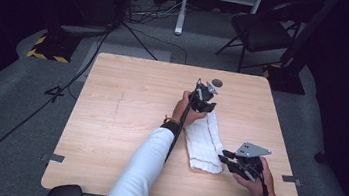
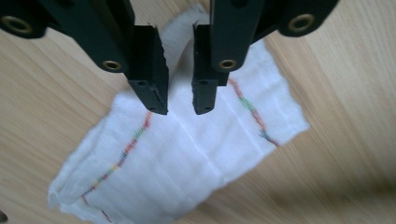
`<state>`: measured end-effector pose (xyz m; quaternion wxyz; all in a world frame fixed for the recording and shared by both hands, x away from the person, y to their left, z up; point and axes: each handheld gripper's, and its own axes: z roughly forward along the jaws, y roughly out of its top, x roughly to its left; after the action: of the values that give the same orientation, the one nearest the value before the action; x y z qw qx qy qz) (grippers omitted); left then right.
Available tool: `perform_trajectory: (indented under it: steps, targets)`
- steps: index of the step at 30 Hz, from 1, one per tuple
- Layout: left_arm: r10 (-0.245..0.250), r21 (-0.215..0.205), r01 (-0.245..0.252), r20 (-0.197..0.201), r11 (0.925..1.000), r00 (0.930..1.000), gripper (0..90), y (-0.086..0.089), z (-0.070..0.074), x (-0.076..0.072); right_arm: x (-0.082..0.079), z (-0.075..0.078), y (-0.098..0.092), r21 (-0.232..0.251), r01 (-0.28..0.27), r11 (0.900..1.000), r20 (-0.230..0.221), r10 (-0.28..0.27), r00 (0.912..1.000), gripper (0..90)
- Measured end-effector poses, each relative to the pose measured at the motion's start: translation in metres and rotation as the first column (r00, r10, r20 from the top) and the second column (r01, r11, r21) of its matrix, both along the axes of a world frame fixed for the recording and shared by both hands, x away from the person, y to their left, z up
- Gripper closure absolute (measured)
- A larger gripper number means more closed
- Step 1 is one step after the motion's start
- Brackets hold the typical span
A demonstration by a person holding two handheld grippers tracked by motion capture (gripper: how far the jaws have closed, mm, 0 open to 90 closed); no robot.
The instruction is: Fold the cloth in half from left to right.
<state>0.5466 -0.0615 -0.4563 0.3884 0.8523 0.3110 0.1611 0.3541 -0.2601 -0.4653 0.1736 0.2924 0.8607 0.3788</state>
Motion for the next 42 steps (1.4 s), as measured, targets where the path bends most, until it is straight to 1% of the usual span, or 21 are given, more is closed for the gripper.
perform_trajectory:
  steps: [1, 2, 3, 5, 6, 9, 12, 16, 21, 23, 24, 25, 26, 28, 29, 30, 31, 33, 34, 37, 42]
  targets:
    - [0.002, -0.001, -0.002, -0.002, 1.0000, 1.0000, 57.1, 0.001, 0.001, -0.001, 0.000, 0.000, 0.000, 0.000, 0.000, 1.000, 0.000, 0.000, 1.0000, 68.9]
    - [0.006, -0.012, -0.006, -0.018, 0.9999, 0.9998, 50.3, 0.003, 0.002, -0.003, 0.000, -0.001, -0.003, -0.001, 0.007, 1.000, -0.005, -0.007, 1.0000, 65.4]
    - [-0.008, -0.043, 0.005, -0.069, 0.9991, 0.9976, 34.0, 0.010, 0.003, -0.006, 0.001, -0.002, -0.007, 0.006, 0.013, 1.000, -0.016, -0.013, 0.9998, 60.4]
    - [-0.004, -0.039, 0.001, -0.071, 0.9992, 0.9975, 29.8, 0.013, 0.004, -0.010, 0.001, -0.001, -0.010, 0.015, 0.016, 1.000, -0.022, -0.016, 0.9996, 58.1]
    - [-0.024, -0.027, 0.022, -0.065, 0.9994, 0.9976, 24.8, 0.023, 0.006, -0.020, 0.003, 0.000, -0.012, 0.012, 0.025, 1.000, -0.015, -0.025, 0.9996, 54.7]
    - [-0.041, -0.013, 0.040, -0.064, 0.9991, 0.9971, 21.5, 0.032, 0.008, -0.031, 0.005, 0.002, -0.013, 0.023, 0.024, 0.999, -0.007, -0.024, 0.9997, 51.6]
    - [-0.071, -0.014, 0.070, -0.059, 0.9975, 0.9958, 21.0, 0.047, 0.011, -0.050, 0.009, 0.006, -0.015, 0.021, 0.024, 1.000, 0.021, -0.024, 0.9995, 47.0]
    - [-0.121, 0.014, 0.122, -0.046, 0.9925, 0.9916, 20.6, 0.057, 0.013, -0.081, 0.012, 0.008, -0.018, 0.034, 0.044, 0.998, 0.027, -0.045, 0.9986, 43.8]
    - [-0.202, 0.041, 0.204, -0.054, 0.9781, 0.9779, 20.3, 0.055, 0.003, -0.117, 0.022, 0.008, -0.018, 0.002, 0.058, 0.998, 0.044, -0.058, 0.9973, 41.2]
    - [-0.234, 0.034, 0.238, -0.096, 0.9707, 0.9676, 20.1, 0.055, -0.007, -0.131, 0.030, 0.001, -0.015, -0.045, 0.048, 0.998, 0.038, -0.047, 0.9982, 41.0]
    - [-0.234, 0.034, 0.238, -0.096, 0.9707, 0.9676, 20.3, 0.055, -0.007, -0.131, 0.030, 0.001, -0.015, -0.045, 0.048, 0.998, 0.038, -0.047, 0.9982, 41.0]
    - [-0.228, 0.041, 0.233, -0.100, 0.9717, 0.9686, 20.5, 0.055, -0.011, -0.133, 0.035, -0.006, -0.013, -0.073, 0.039, 0.997, 0.003, -0.039, 0.9993, 40.4]
    - [-0.222, 0.067, 0.229, -0.099, 0.9710, 0.9700, 20.5, 0.055, -0.015, -0.136, 0.035, -0.006, -0.013, -0.073, 0.039, 0.997, 0.003, -0.039, 0.9993, 40.4]
    - [-0.213, 0.100, 0.224, -0.110, 0.9694, 0.9708, 20.7, 0.053, -0.022, -0.138, 0.037, -0.014, -0.011, -0.111, 0.010, 0.994, -0.036, -0.014, 0.9993, 39.5]
    - [-0.191, 0.137, 0.205, -0.105, 0.9692, 0.9759, 20.0, 0.052, -0.025, -0.139, 0.037, -0.015, -0.011, -0.119, 0.005, 0.993, -0.037, -0.009, 0.9993, 39.3]
    - [-0.182, 0.189, 0.199, -0.102, 0.9617, 0.9780, 19.0, 0.053, -0.030, -0.141, 0.036, -0.017, -0.011, -0.119, 0.002, 0.993, -0.043, -0.007, 0.9990, 38.9]
    - [-0.182, 0.189, 0.199, -0.102, 0.9617, 0.9780, 19.2, 0.053, -0.030, -0.141, 0.037, -0.018, -0.011, -0.119, -0.002, 0.993, -0.054, -0.005, 0.9985, 37.2]
    - [-0.165, 0.157, 0.182, -0.119, 0.9705, 0.9792, 19.5, 0.057, -0.032, -0.141, 0.037, -0.020, -0.012, -0.119, 0.000, 0.993, -0.060, -0.007, 0.9982, 36.0]
    - [-0.157, 0.139, 0.175, -0.131, 0.9747, 0.9789, 19.6, 0.061, -0.034, -0.142, 0.038, -0.022, -0.013, -0.101, 0.005, 0.995, -0.071, -0.012, 0.9974, 34.8]
    - [-0.155, 0.131, 0.171, -0.127, 0.9765, 0.9798, 19.6, 0.064, -0.035, -0.144, 0.038, -0.022, -0.013, -0.099, 0.004, 0.995, -0.075, -0.011, 0.9971, 34.6]
    - [-0.145, 0.157, 0.160, -0.104, 0.9746, 0.9840, 19.9, 0.067, -0.034, -0.151, 0.032, -0.023, -0.008, -0.100, -0.010, 0.995, -0.065, 0.003, 0.9979, 35.3]
